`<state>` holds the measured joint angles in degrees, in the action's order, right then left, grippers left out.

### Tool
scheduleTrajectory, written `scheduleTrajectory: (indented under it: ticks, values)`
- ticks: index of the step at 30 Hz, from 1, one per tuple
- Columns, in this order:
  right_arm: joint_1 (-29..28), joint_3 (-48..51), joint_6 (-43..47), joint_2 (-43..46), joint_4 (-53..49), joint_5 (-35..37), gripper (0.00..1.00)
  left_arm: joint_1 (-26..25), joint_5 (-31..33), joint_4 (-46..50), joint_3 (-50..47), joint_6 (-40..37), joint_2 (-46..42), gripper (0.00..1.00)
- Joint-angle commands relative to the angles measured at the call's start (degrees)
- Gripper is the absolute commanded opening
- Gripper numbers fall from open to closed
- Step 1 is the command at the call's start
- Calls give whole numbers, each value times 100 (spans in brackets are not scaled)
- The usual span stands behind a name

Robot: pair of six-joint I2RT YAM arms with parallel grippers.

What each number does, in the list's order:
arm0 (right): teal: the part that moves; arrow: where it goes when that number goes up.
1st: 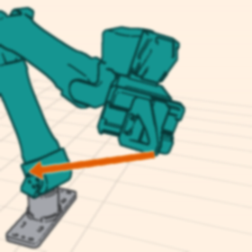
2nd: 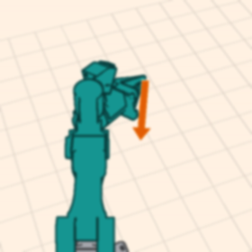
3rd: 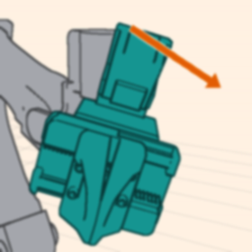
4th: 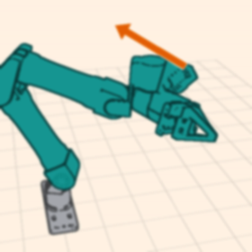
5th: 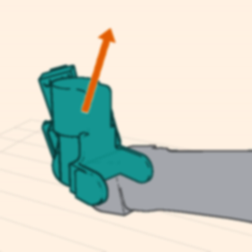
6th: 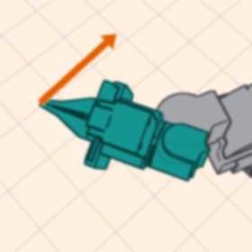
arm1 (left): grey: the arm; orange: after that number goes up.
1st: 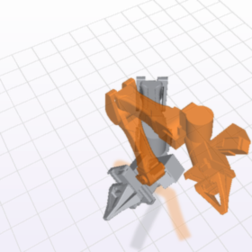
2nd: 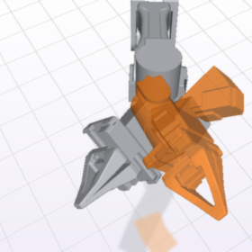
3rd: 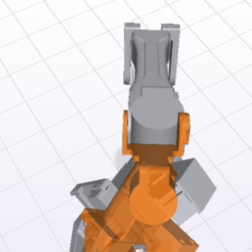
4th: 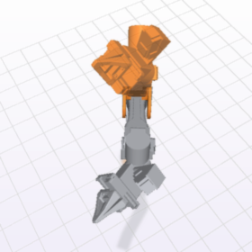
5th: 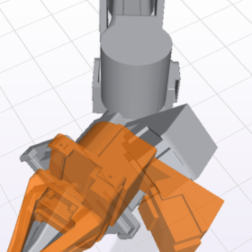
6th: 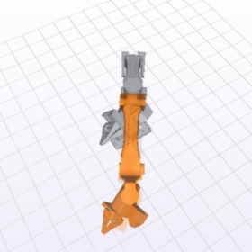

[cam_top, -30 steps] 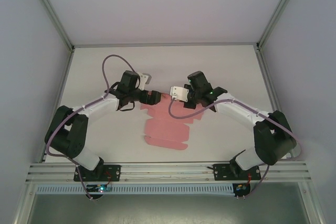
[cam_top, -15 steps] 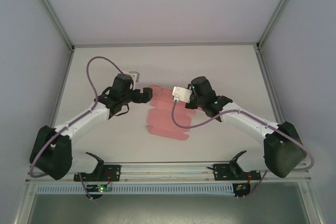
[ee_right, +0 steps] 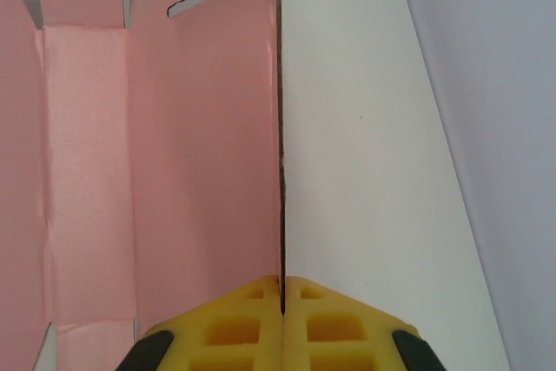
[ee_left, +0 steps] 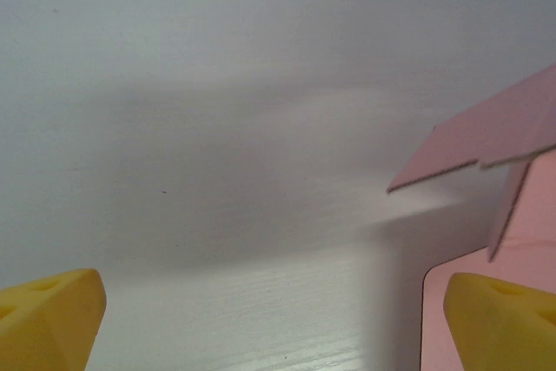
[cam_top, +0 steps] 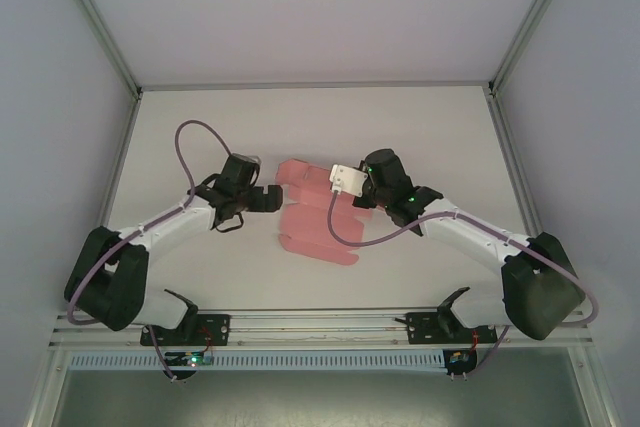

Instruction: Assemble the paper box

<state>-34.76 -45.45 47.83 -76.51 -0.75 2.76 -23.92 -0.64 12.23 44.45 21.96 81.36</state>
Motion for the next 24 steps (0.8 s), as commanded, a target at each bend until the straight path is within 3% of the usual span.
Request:
scheduleTrajectory:
  ticks: [1, 11, 24]
  values:
    - [-34, 63, -177, 172, 146, -33, 0, -8, 11, -256, 21, 29, 272, 100]
    - [-56, 65, -230, 110, 110, -192, 0, -169, -844, -1021, 152, -96, 705, 100]
    - [-223, 159, -247, -26, 75, -242, 0, -451, -1107, -1264, 611, -165, 1092, 100]
